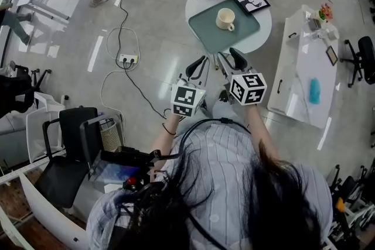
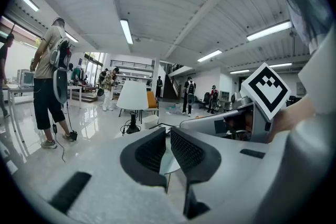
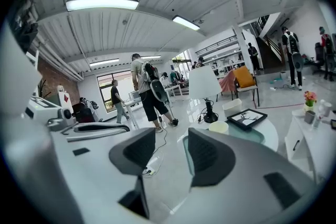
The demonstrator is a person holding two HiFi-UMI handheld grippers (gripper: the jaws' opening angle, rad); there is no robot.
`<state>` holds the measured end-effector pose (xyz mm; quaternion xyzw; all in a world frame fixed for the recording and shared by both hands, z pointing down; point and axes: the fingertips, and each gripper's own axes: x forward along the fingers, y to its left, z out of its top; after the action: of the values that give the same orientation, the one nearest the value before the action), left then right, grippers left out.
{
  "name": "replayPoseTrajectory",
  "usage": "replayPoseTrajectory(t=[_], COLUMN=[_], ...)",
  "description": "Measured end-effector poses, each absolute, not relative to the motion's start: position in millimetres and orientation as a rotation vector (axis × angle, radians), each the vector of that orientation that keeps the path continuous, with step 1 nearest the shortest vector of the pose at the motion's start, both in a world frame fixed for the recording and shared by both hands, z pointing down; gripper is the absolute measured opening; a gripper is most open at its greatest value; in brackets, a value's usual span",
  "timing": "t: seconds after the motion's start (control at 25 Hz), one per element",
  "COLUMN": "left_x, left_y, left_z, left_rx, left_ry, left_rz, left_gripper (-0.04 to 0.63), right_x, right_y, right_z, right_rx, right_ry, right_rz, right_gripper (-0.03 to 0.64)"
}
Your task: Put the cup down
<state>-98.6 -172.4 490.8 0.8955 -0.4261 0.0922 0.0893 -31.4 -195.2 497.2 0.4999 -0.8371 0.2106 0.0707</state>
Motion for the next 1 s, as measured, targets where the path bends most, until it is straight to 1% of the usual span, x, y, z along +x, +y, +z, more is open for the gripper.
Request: replayPoseTrajectory(t=[0.28,0.56,1.0], left_x=[-96.3,-81.6,-40.4], left_y=[-156.8,-134.6,-78.3], left_z=[491.3,489.9,476.3], left_rx=[2.646,2.629,2.571], left_ry=[-1.265,-1.277,-1.366], left_rz=[0.269,0.256,0.19], left_gripper=[0.031,0.031,0.031], right_x=[-30.1,-4.9,48.1], right_y=[-176.3,-146.4,-68.5], right_z=[491.7,489.9,482.7], right_rx=[1.482,1.524,1.521], right_ry=[-2.496,-2.484,-2.529], right_rz=[0.612,0.61,0.62], right_gripper=[0.151,0.102,0.091])
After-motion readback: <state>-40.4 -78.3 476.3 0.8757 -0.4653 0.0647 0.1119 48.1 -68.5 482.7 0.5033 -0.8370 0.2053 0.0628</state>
